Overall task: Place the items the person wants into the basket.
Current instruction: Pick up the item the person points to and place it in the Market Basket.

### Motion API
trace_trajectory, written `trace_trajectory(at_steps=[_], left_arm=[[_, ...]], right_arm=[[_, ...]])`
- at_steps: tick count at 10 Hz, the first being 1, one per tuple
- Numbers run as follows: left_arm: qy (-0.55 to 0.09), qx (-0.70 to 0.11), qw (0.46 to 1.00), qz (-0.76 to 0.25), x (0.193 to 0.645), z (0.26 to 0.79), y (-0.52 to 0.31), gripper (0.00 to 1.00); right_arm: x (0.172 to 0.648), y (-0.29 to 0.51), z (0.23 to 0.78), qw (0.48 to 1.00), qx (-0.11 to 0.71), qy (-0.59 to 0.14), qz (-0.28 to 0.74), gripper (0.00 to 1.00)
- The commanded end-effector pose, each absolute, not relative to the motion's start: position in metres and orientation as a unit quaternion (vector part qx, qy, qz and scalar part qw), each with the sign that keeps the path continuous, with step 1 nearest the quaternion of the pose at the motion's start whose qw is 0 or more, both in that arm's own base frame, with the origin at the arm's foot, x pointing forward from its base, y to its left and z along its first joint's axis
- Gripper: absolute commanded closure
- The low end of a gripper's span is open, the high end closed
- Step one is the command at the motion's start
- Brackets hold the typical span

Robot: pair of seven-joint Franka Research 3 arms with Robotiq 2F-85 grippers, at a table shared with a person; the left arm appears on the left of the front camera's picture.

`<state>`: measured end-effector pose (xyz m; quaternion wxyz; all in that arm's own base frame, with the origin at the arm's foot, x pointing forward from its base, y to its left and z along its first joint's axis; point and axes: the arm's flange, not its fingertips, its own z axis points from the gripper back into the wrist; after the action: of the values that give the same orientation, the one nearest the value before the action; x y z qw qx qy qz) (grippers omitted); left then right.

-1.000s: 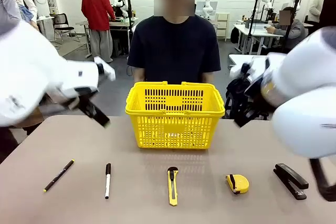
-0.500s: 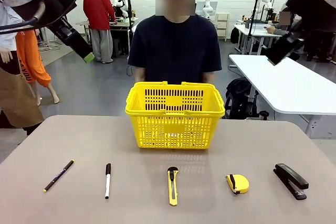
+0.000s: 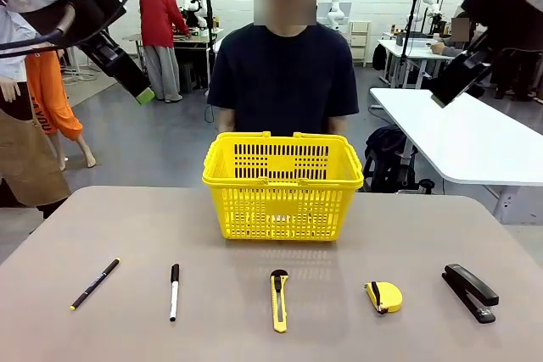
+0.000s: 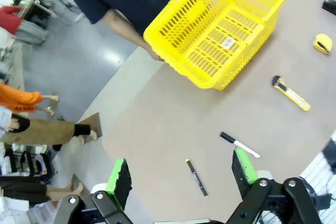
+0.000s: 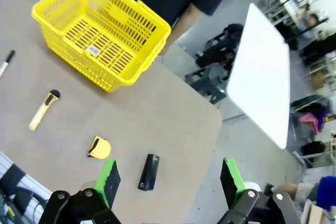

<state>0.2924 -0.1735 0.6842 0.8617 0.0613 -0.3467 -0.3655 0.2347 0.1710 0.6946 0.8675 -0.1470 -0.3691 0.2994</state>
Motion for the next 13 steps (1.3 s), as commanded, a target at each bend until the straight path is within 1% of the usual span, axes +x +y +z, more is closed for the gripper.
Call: trace_trajectory(at_steps=[1, 2, 3, 4, 5, 6, 8, 11, 12, 13], left_arm=[[-0.289, -0.083, 0.861, -0.409, 0.324, 0.707, -0.097, 0.0], [-0.287, -0.153, 0.847, -0.421, 0.333, 0.708, -0.054, 0.0], [-0.29, -0.197, 0.843, -0.408, 0.339, 0.703, -0.007, 0.0], [-0.309, -0.219, 0.837, -0.395, 0.346, 0.701, 0.031, 0.0], [-0.336, -0.248, 0.826, -0.378, 0.347, 0.693, 0.065, 0.0], [-0.369, -0.272, 0.814, -0.357, 0.345, 0.677, 0.096, 0.0], [-0.411, -0.298, 0.804, -0.309, 0.341, 0.648, 0.155, 0.0], [-0.439, -0.287, 0.806, -0.275, 0.313, 0.628, 0.208, 0.0], [-0.441, -0.281, 0.809, -0.268, 0.308, 0.627, 0.213, 0.0], [-0.441, -0.278, 0.812, -0.262, 0.303, 0.627, 0.217, 0.0]], right_arm=[[0.265, 0.072, 0.689, 0.885, 0.007, -0.355, 0.302, 0.0], [0.276, 0.013, 0.68, 0.882, 0.099, -0.361, 0.286, 0.0], [0.282, -0.043, 0.668, 0.881, 0.144, -0.364, 0.267, 0.0], [0.281, -0.08, 0.659, 0.868, 0.185, -0.388, 0.247, 0.0], [0.278, -0.109, 0.65, 0.85, 0.227, -0.416, 0.229, 0.0], [0.275, -0.136, 0.641, 0.838, 0.251, -0.44, 0.204, 0.0], [0.264, -0.165, 0.627, 0.82, 0.265, -0.473, 0.182, 0.0], [0.245, -0.185, 0.631, 0.833, 0.236, -0.47, 0.175, 0.0], [0.237, -0.189, 0.634, 0.841, 0.223, -0.458, 0.18, 0.0], [0.23, -0.193, 0.637, 0.857, 0.218, -0.422, 0.198, 0.0]])
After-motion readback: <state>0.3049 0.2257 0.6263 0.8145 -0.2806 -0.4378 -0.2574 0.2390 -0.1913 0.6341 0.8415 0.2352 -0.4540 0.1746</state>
